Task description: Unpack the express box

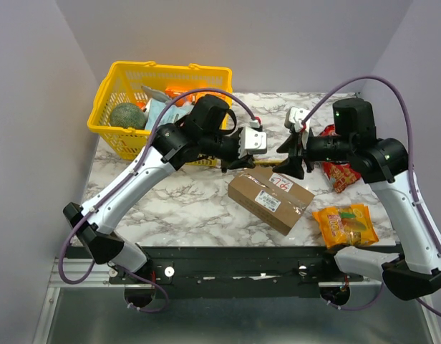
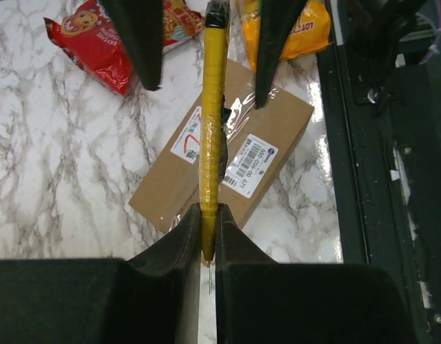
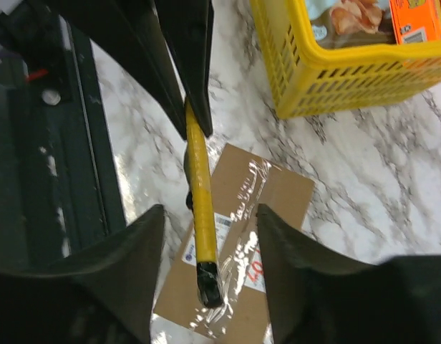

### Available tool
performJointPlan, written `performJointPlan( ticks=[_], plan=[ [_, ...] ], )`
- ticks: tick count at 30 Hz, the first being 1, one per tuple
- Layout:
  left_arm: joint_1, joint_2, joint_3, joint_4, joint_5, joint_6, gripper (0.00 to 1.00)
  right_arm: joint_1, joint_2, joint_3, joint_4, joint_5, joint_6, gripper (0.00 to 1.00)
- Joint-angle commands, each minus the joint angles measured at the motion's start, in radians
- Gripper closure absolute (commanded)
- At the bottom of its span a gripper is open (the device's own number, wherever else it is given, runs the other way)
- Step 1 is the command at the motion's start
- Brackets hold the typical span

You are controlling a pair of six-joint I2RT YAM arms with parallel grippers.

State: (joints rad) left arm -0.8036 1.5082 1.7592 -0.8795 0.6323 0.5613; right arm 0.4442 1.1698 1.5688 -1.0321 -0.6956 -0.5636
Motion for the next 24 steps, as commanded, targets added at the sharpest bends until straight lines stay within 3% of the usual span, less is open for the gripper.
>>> performJointPlan(
  ticks=[1,7,13,15,24],
  plan=[
    [0.05,-0.086,-0.079,0.118,0.173,-0.187,1.0,-0.022,-0.021,0.05,0.064,-0.165,0.195,0.33],
    [0.113,-0.16,-0.231,0.347,0.303,-0.452,1.0,-0.082,-0.041,-0.004,0.133,-0.297,0.315,0.27],
    [0.124,-0.167,-0.317,0.536,0.353,-0.621,1.0,-0.082,-0.032,-0.039,0.204,-0.379,0.352,0.27],
    [0.133,-0.163,-0.346,0.664,0.363,-0.751,1.0,-0.084,-0.027,-0.038,0.211,-0.386,0.355,0.28],
    [0.133,-0.109,-0.342,0.832,0.348,-0.899,1.0,-0.082,-0.039,-0.047,0.24,-0.367,0.396,0.3]
  ],
)
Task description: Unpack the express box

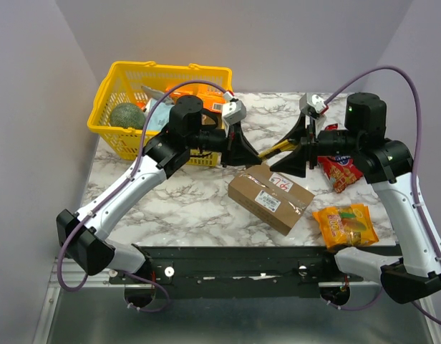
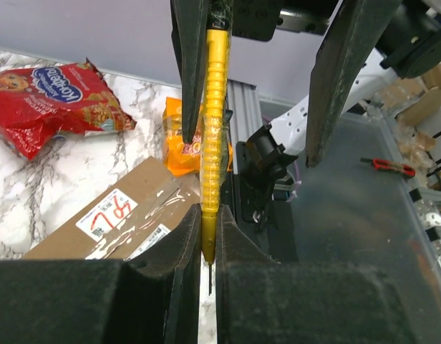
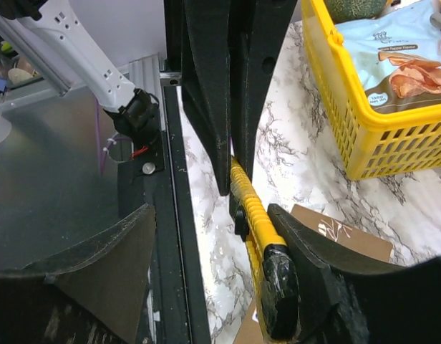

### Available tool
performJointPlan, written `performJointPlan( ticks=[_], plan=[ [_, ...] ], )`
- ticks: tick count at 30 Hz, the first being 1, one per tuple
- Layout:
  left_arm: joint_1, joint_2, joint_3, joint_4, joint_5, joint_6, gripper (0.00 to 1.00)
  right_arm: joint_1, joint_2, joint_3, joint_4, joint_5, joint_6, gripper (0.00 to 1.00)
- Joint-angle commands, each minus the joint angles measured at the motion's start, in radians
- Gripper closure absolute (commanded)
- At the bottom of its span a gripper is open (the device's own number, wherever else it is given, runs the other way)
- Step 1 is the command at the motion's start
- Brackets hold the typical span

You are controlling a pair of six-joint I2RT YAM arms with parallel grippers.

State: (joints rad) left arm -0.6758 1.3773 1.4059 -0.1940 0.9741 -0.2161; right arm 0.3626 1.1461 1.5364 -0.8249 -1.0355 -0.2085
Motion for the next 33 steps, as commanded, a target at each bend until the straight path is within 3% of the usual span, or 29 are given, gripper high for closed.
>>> performJointPlan(
  ticks=[1,6,18,21,25,28,33],
  plan=[
    [0.01,0.025,0.013,0.154,0.006,-0.127,1.0,-0.001,-0.019,-0.019,0.038,-0.014,0.05,0.3],
    [0.012,0.039,0.001,0.189,0.008,-0.155,1.0,-0.007,-0.019,-0.016,0.061,-0.021,0.075,0.33],
    [0.045,0.062,-0.028,0.332,0.003,-0.272,1.0,-0.021,0.018,0.002,0.089,-0.049,0.113,0.55],
    [0.045,0.068,-0.027,0.341,0.002,-0.275,1.0,-0.021,0.03,0.004,0.089,-0.048,0.106,0.68],
    [0.044,0.074,-0.009,0.306,-0.009,-0.225,1.0,-0.021,0.044,0.013,0.047,0.052,0.029,0.99],
    [0.045,0.088,0.019,0.223,0.018,-0.158,0.96,-0.021,0.052,0.051,-0.006,0.132,-0.047,1.0],
    [0.036,0.098,0.024,0.196,0.047,-0.106,0.96,-0.021,0.079,0.094,-0.065,0.083,-0.108,1.0]
  ],
)
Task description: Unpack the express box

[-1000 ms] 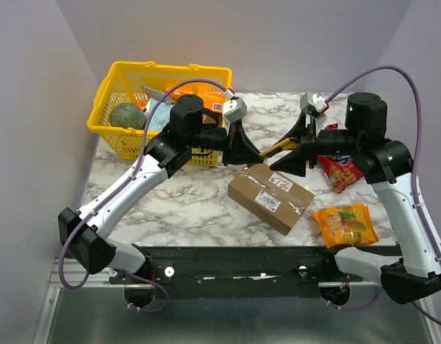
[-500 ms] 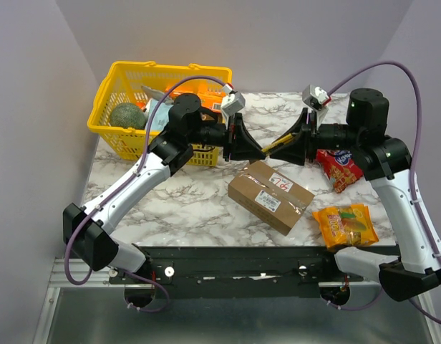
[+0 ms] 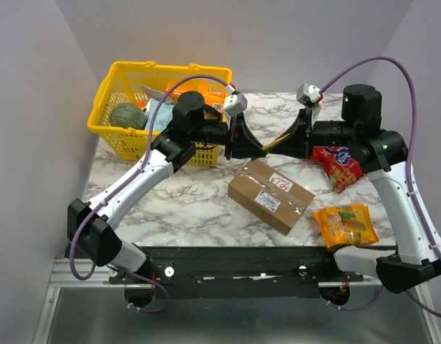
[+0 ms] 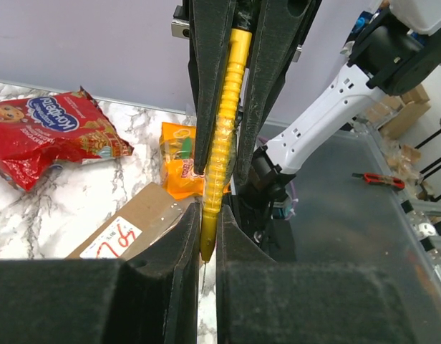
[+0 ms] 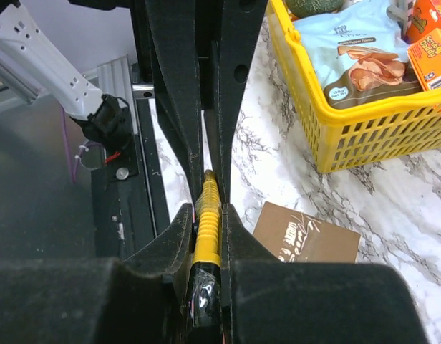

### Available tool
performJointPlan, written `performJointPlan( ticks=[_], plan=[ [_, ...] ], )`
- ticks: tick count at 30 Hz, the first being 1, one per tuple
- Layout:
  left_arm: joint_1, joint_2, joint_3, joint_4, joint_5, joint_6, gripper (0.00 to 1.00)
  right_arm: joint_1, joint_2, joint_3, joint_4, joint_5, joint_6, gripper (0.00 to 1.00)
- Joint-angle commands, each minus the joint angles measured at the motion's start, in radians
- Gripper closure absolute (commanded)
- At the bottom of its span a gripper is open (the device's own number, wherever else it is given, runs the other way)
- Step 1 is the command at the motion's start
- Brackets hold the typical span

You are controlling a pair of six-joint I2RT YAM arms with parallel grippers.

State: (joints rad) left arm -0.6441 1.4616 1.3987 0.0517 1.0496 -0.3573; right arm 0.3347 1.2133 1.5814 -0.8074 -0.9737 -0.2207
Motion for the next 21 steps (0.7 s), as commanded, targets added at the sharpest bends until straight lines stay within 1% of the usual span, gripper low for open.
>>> performJointPlan(
  ticks=[1,3,5,7,8,9,12,13,16,18,21],
  plan=[
    [0.001,0.019,0.033,-0.049,-0.023,0.038,0.95,0.007,0.014,0.049,-0.082,0.012,-0.092,1.0],
    [-0.005,0.023,0.033,-0.05,-0.016,0.05,0.95,0.007,0.018,0.046,-0.082,0.001,-0.092,1.0],
    [-0.015,0.032,0.046,-0.102,0.007,0.072,0.95,0.007,0.022,0.048,-0.084,-0.002,-0.092,1.0],
    [-0.032,0.039,0.065,-0.15,0.016,0.144,0.95,0.007,0.025,0.052,-0.087,-0.003,-0.097,1.0],
    [-0.037,0.04,0.071,-0.198,0.015,0.17,0.96,0.007,0.025,0.054,-0.088,0.0,-0.097,0.99],
    [-0.04,0.04,0.075,-0.213,0.016,0.191,1.0,0.007,0.025,0.052,-0.087,0.0,-0.095,1.0],
    [-0.045,0.039,0.075,-0.22,0.01,0.202,1.0,0.007,0.022,0.043,-0.075,-0.005,-0.072,1.0],
    [-0.045,0.036,0.072,-0.219,0.003,0.196,1.0,0.007,0.019,0.035,-0.073,-0.011,-0.059,0.94],
    [-0.035,0.029,0.051,-0.168,-0.014,0.149,1.0,0.007,0.006,0.006,-0.039,-0.01,-0.002,0.72],
    [-0.029,0.026,0.034,-0.096,-0.016,0.083,1.0,0.007,0.005,0.0,-0.036,-0.016,0.003,0.68],
    [-0.029,0.026,0.02,-0.073,-0.017,0.067,1.0,0.006,0.005,-0.003,-0.032,-0.011,0.009,0.68]
  ],
)
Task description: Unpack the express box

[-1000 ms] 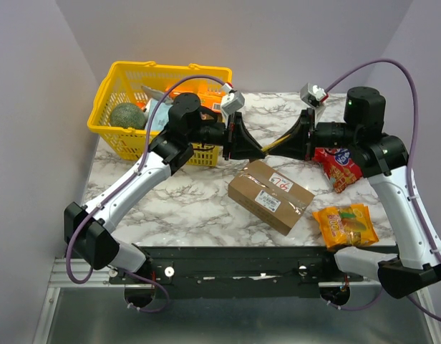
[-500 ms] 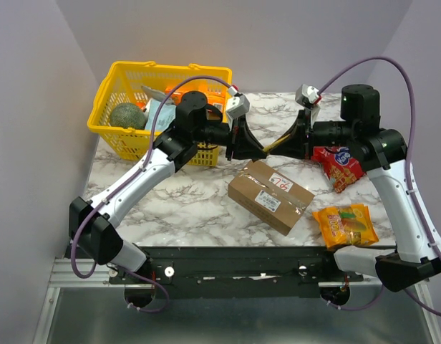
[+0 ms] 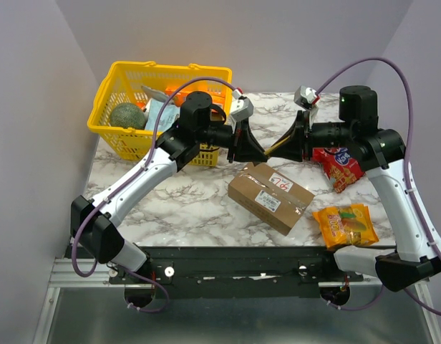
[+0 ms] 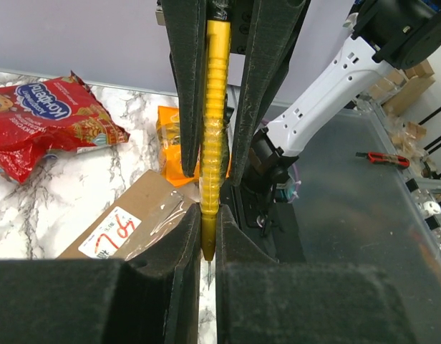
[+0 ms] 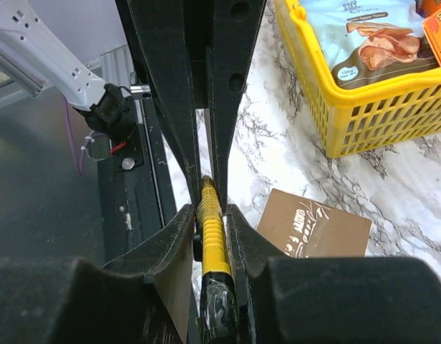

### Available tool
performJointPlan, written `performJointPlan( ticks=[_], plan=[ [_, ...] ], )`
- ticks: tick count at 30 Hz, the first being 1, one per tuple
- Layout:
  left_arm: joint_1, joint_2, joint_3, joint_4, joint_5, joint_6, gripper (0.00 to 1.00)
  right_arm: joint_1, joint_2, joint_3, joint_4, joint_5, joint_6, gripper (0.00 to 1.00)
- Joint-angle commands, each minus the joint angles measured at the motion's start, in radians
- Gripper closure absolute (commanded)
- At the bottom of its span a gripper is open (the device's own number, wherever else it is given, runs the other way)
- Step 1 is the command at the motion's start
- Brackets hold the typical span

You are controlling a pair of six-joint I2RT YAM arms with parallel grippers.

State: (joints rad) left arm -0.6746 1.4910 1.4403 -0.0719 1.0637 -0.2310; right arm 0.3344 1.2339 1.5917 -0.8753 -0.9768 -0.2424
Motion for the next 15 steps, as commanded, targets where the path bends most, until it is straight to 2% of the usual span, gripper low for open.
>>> performJointPlan(
  ticks=[1,6,9,12,13,15],
  plan=[
    [0.001,-0.002,-0.026,0.052,-0.033,-0.06,1.0,0.008,-0.016,-0.013,0.039,-0.007,0.037,0.68],
    [0.004,-0.005,-0.032,0.066,-0.041,-0.074,1.0,0.008,-0.013,-0.016,0.045,-0.008,0.045,0.66],
    [0.01,-0.006,-0.034,0.067,-0.047,-0.085,1.0,0.008,-0.013,-0.024,0.038,-0.008,0.04,0.71],
    [0.018,-0.006,-0.031,0.067,-0.054,-0.082,1.0,0.006,-0.01,-0.032,0.012,-0.028,0.014,0.89],
    [0.02,-0.005,-0.023,0.067,-0.059,-0.076,1.0,0.008,-0.013,-0.039,0.004,-0.026,-0.003,0.99],
    [0.027,-0.003,-0.009,0.02,-0.079,-0.021,1.0,0.008,-0.014,-0.044,-0.028,-0.016,-0.021,1.0]
  ],
)
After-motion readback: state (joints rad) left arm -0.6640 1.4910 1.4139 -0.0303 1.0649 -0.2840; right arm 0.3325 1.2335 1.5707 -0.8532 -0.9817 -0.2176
